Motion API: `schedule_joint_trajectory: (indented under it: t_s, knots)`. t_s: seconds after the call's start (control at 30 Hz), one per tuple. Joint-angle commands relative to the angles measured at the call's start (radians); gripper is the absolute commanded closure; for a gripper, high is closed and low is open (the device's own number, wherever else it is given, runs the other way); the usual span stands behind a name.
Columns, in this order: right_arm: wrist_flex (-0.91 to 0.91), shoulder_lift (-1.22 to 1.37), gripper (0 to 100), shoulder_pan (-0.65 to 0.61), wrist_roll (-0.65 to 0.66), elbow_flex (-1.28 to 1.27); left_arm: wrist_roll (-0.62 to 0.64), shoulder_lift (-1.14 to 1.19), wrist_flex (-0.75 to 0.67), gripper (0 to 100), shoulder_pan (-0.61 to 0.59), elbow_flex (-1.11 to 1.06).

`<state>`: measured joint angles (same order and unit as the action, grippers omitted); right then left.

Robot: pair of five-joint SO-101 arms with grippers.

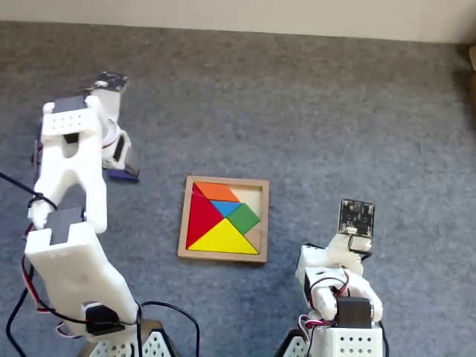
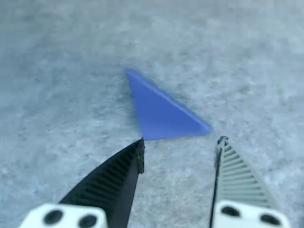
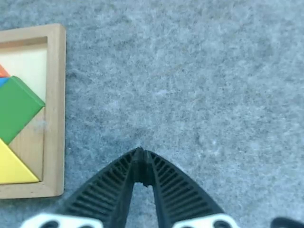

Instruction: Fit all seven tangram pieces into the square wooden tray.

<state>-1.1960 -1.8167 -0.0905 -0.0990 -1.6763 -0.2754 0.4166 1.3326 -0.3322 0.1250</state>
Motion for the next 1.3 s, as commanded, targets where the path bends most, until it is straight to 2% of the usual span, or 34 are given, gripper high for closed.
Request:
schedule_joint_trajectory:
  t_s: [0.0,0.27,0.53,0.77,0.97,1.27]
  knots:
    - [0.019,-0.010,99.2,0.013,0.008,-0.124,0.032,-0.007,0.006,76,-0.015,0.036]
    - [0.019,-0.010,99.2,0.013,0.008,-0.124,0.089,-0.007,-0.181,76,-0.013,-0.094]
    - [0.019,-0.010,99.2,0.013,0.008,-0.124,0.095,0.039,-0.245,76,-0.010,-0.128]
    - [0.019,-0.010,99.2,0.013,0.008,-0.124,0.097,0.216,-0.061,76,-0.010,0.131]
    - [0.019,-0.010,99.2,0.013,0.008,-0.124,0.092,0.364,0.086,86,0.008,0.358]
    - [0.019,-0.010,99.2,0.013,0.008,-0.124,0.092,0.423,0.226,86,0.074,0.530]
